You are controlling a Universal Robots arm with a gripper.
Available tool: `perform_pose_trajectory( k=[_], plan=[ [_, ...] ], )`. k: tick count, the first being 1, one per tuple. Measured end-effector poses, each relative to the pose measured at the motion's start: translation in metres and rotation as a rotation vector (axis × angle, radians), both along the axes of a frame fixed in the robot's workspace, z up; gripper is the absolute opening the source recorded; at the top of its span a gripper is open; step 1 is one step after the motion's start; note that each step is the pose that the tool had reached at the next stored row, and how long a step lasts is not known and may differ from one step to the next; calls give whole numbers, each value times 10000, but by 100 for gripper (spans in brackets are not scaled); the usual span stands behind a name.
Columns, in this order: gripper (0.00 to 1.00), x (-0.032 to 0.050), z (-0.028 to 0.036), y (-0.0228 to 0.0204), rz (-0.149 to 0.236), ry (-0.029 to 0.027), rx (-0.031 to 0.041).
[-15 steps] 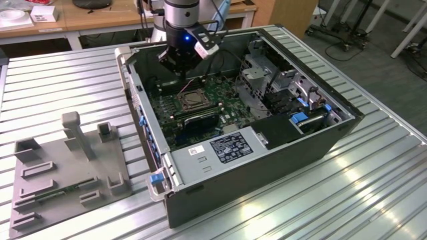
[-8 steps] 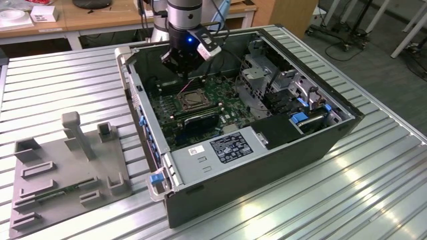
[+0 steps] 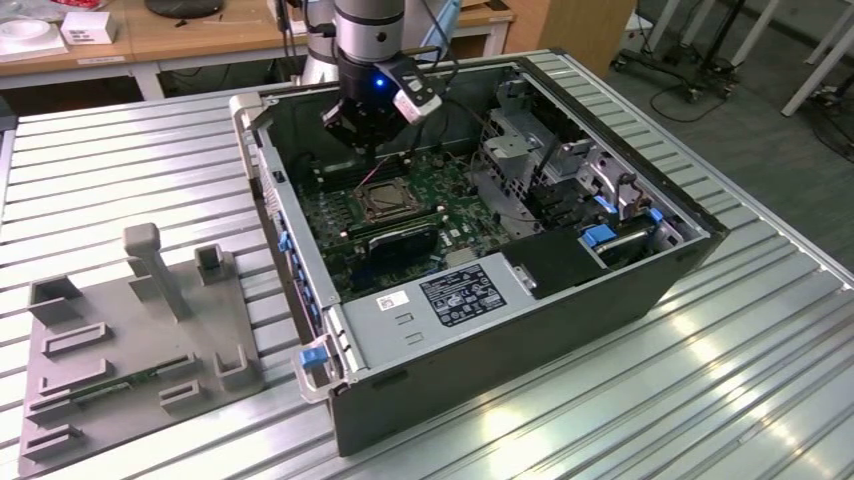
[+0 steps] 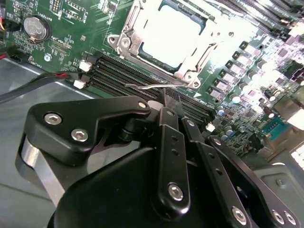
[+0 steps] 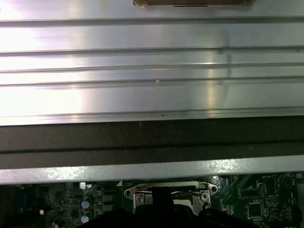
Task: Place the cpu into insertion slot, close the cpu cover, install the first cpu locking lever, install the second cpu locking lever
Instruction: 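Install the first cpu locking lever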
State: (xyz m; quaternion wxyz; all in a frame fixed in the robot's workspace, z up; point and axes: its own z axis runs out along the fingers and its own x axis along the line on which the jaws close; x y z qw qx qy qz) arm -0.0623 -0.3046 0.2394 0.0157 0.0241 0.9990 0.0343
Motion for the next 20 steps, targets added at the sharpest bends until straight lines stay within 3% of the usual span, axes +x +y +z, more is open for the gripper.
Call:
perform_pose_trajectory(
  k=[6, 10, 12, 16, 17, 18, 20],
  plan=[
    [11, 0, 1, 0, 0, 2, 27],
    [11, 0, 0, -3, 0, 1, 149],
    [11, 0, 0, -8, 0, 1, 286],
    [11, 4, 0, -9, 0, 12, 309],
    [11, 13, 0, -9, 0, 45, 308],
    [11, 32, -1, -9, -2, 113, 307],
    [11, 85, -1, -9, -6, 336, 307]
  ],
)
